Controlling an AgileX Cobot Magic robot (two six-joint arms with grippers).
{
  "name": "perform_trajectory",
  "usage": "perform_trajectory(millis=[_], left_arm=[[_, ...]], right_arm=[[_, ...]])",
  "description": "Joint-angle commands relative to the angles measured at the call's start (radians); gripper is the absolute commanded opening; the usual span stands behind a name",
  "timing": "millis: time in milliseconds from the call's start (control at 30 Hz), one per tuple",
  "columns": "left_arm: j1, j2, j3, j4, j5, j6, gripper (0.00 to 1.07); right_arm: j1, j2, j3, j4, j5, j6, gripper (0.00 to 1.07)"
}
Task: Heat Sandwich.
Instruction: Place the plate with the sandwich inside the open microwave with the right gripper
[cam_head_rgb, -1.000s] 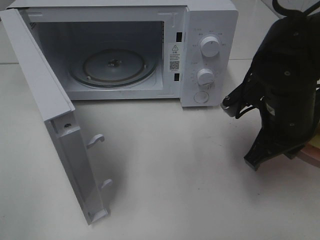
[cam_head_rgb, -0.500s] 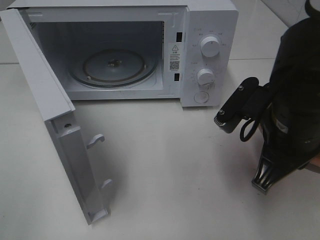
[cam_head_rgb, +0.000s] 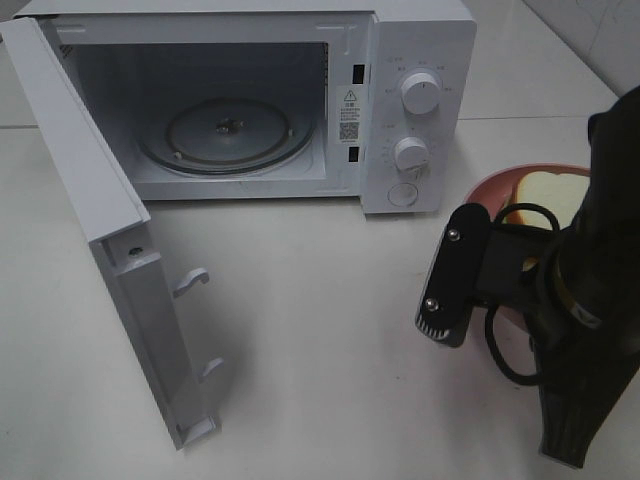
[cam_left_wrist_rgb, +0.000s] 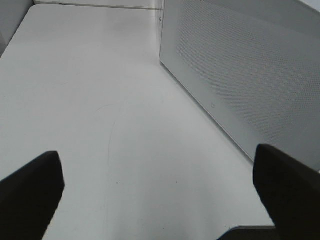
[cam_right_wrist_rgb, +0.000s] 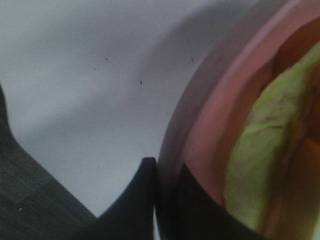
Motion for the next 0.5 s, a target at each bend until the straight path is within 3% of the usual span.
perform_trajectory(millis=[33, 267, 500], left_arm=[[-0.006, -0.017, 0.002, 0.0, -0.014, 0.0, 0.97], [-0.006, -0.017, 0.002, 0.0, -0.014, 0.0, 0.97], [-0.006, -0.017, 0.002, 0.0, -0.014, 0.0, 0.97]], right_arm=[[0.019, -0.017, 0.003, -0.028, 0.005, -0.065, 0.0], [0.019, -0.026, 0.003, -0.031, -0.02, -0.131, 0.0], [0.019, -0.057, 0.003, -0.032, -0.063, -0.356, 0.0]])
